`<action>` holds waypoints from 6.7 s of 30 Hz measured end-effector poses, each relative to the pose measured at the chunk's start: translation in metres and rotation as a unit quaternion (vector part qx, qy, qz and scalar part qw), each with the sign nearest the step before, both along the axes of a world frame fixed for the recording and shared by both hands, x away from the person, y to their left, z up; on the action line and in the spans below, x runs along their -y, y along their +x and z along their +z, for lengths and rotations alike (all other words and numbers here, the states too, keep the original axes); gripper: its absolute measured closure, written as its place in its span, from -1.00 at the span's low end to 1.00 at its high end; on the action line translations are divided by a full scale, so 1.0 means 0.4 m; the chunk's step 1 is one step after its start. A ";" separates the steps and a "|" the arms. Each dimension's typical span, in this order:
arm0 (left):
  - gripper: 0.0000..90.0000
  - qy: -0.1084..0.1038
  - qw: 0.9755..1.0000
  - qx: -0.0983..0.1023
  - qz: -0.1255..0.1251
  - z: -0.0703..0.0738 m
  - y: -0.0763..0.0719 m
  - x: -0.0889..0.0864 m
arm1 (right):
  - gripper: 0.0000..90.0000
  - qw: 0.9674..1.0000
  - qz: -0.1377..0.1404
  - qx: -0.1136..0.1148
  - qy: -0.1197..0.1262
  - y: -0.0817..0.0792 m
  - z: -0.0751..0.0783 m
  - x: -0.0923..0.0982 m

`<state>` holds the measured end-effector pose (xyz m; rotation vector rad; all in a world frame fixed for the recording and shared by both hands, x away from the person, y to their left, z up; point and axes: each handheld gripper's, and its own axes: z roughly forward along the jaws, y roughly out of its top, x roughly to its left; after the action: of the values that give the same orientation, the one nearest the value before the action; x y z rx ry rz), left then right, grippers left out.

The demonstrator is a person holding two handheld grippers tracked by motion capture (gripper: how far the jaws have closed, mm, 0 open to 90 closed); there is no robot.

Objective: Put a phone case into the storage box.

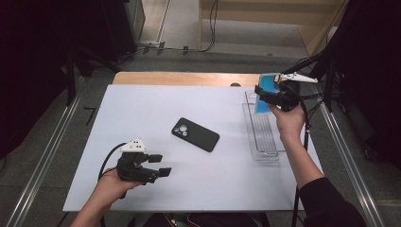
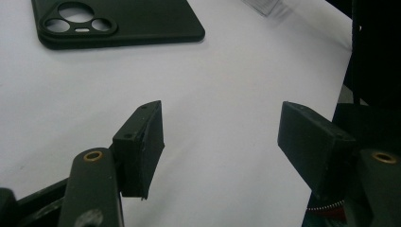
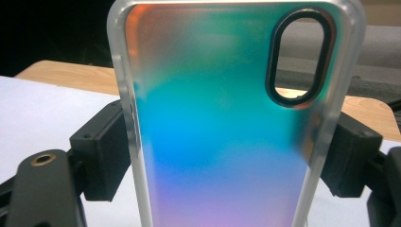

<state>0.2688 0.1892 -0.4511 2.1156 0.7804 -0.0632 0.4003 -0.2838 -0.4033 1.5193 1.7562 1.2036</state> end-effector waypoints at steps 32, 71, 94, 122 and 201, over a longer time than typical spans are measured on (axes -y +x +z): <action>-0.27 -0.009 1.000 -0.004 -0.004 -0.004 0.004 0.001 | -0.65 0.996 -0.084 0.033 -0.009 0.171 -0.143 -0.015; -0.27 -0.009 1.000 -0.007 -0.008 -0.008 0.006 0.008 | -0.66 0.997 -0.079 0.010 -0.023 0.186 -0.203 -0.051; -0.27 -0.009 1.000 -0.005 -0.008 -0.006 0.006 0.008 | -0.68 0.996 -0.076 -0.002 -0.040 0.182 -0.198 -0.062; -0.28 -0.010 1.000 -0.009 -0.004 -0.006 0.008 0.009 | -0.79 0.995 -0.084 0.010 -0.042 0.177 -0.174 -0.050; -0.36 -0.032 0.998 -0.048 0.026 0.033 0.079 0.023 | -0.74 0.973 0.215 -0.075 0.036 -0.286 -0.053 -0.128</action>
<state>0.3005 0.1800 -0.4379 2.0431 0.8789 -0.1618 0.2858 -0.2325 -0.4243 1.3362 2.2476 1.3970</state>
